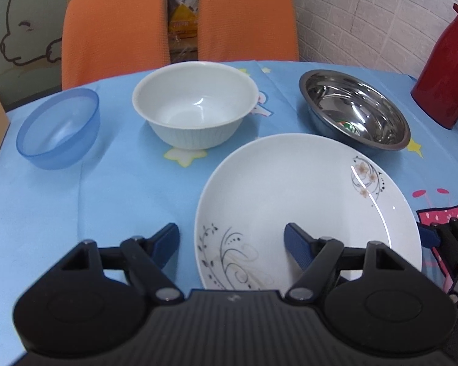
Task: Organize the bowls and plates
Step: 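Close the left gripper on the deep white plate rim, then lift the deep white plate with the left gripper, then lower the deep plate onto the plate stack and open the left gripper, then move the open left gripper to the rim of the stainless steel bowl, then close the left gripper on the steel bowl rim and lift it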
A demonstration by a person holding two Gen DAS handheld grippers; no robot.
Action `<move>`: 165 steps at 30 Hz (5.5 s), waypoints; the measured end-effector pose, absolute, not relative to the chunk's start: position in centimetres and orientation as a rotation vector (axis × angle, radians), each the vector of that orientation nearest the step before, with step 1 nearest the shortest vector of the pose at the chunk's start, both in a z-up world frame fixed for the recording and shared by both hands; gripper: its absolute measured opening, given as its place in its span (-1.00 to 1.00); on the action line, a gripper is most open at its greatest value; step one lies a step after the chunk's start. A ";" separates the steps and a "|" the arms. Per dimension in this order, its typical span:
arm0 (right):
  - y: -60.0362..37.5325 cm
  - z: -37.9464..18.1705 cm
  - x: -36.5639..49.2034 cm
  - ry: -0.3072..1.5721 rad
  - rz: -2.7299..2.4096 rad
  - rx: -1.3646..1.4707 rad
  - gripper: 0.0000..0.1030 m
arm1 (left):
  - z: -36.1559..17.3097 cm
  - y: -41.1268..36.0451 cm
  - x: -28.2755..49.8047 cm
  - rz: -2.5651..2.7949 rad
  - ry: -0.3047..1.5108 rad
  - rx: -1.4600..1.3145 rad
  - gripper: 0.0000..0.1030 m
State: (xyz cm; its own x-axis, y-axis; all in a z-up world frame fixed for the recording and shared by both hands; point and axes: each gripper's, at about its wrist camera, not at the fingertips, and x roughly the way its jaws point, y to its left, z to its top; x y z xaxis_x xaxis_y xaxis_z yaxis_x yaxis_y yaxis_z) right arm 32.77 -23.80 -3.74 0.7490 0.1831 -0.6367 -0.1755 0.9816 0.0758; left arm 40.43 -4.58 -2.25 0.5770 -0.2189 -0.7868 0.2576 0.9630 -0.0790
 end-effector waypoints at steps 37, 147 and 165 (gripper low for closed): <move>-16.8 1.3 22.8 0.545 0.260 0.072 0.59 | 4.1 4.7 28.2 -0.176 0.800 -0.046 0.13; -35.1 -0.8 37.3 0.714 0.166 0.093 0.59 | 4.4 -15.6 51.5 -0.553 0.780 0.197 0.83; -33.3 -3.6 42.4 0.740 0.177 0.005 0.59 | -1.7 -19.8 55.7 -0.546 0.900 0.269 0.80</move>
